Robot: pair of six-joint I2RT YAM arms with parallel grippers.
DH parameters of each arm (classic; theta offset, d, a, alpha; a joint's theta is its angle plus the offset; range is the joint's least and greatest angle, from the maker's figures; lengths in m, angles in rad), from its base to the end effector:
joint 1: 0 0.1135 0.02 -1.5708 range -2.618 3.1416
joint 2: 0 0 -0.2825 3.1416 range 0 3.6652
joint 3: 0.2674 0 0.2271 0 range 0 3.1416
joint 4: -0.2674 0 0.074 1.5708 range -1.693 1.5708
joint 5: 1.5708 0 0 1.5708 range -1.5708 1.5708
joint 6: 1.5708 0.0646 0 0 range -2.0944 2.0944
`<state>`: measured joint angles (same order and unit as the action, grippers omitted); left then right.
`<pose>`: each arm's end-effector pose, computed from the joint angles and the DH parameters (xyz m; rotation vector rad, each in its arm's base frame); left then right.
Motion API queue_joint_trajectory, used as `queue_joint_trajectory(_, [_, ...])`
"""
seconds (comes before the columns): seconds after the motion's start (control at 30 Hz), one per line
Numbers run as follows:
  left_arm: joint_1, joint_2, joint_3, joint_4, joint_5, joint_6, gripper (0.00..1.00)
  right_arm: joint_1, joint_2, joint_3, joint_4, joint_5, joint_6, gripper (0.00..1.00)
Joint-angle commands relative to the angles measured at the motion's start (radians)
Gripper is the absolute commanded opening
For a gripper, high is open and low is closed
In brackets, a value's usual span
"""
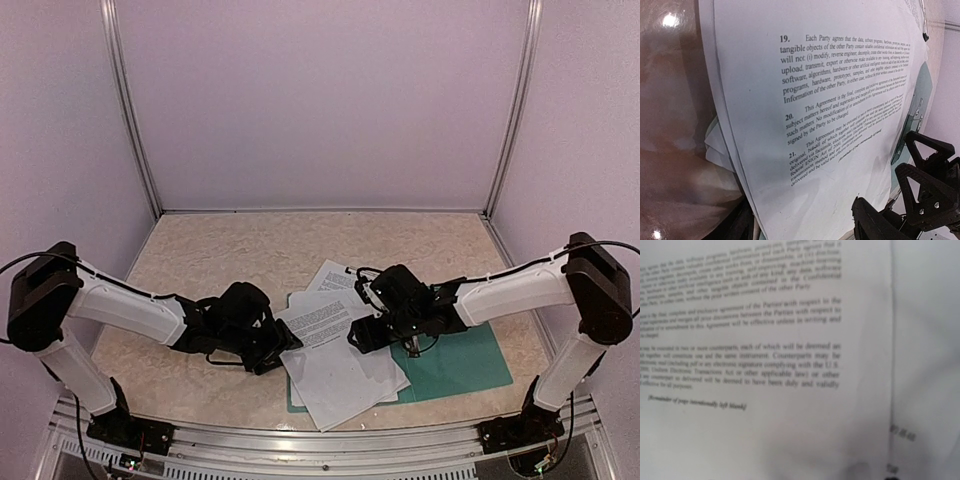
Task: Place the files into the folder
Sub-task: Pick up the file from the folder with some files.
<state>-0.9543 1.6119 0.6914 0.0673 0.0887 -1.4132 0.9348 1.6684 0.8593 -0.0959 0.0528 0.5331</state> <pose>0.1705 -0.2505 0.1535 -0.5861 2.7126 -1.0102 0.1974 0.2616 0.1686 -0.4878 2.5133 0.5427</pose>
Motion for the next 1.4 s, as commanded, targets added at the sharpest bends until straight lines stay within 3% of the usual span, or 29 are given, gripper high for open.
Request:
queue_joint_trajectory(0.0, [0.006,0.041,0.007,-0.012,-0.003,0.001,0.65,-0.021,-0.019,0.022,-0.042,0.021,-0.033,0.7])
queue_joint_trajectory(0.5, [0.013,0.044,0.0,-0.003,0.001,0.001,0.65,-0.032,0.068,-0.021,0.048,-0.051,-0.018,0.68])
queue_joint_trajectory(0.93, [0.012,0.015,-0.074,0.112,-0.029,-0.019,0.63,-0.019,0.041,-0.066,0.14,-0.122,0.07,0.66])
queue_joint_trajectory(1.17, [0.004,-0.032,-0.125,0.155,-0.076,-0.015,0.59,-0.013,0.05,-0.075,0.144,-0.119,0.08,0.65])
queue_joint_trajectory(1.37, [-0.013,-0.06,-0.126,0.189,-0.125,0.043,0.49,-0.013,0.053,-0.082,0.142,-0.119,0.084,0.65])
